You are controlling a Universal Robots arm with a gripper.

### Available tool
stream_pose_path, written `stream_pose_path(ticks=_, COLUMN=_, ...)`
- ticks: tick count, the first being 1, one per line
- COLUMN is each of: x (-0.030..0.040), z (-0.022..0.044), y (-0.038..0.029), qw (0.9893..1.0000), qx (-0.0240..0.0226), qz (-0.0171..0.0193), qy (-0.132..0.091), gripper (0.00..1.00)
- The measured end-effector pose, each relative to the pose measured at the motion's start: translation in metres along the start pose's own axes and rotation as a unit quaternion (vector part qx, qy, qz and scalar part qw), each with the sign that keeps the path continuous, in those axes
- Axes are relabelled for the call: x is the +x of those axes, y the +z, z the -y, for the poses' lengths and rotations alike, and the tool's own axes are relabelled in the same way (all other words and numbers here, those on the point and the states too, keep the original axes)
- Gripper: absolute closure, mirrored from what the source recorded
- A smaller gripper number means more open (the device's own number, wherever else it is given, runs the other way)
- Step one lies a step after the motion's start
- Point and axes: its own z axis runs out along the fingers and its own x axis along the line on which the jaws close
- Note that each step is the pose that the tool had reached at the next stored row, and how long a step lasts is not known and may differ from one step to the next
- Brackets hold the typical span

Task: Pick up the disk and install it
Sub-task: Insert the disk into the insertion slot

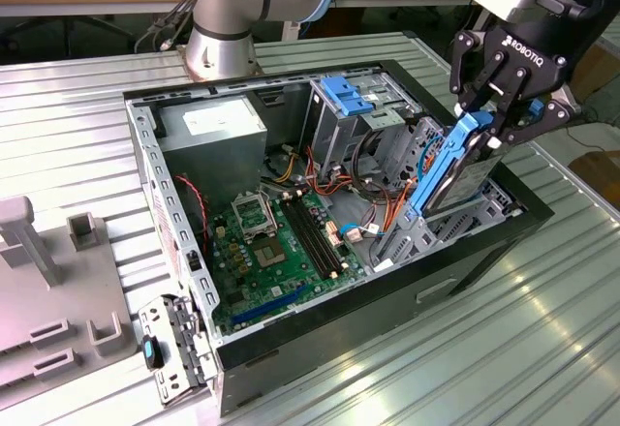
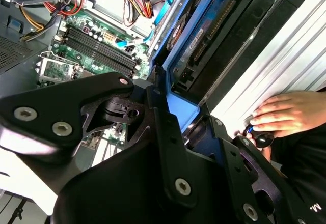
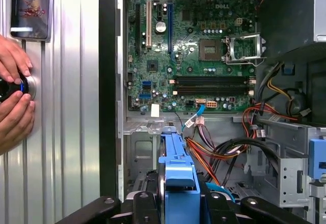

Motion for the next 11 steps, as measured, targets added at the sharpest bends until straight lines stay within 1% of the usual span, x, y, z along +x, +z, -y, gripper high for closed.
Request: stream_pose_path(ticks=11, x=-0.0002, z=0.0001, y=0.0103, qw=1.0, qx=0.0, qz=0.0, qy=0.0, gripper=0.63)
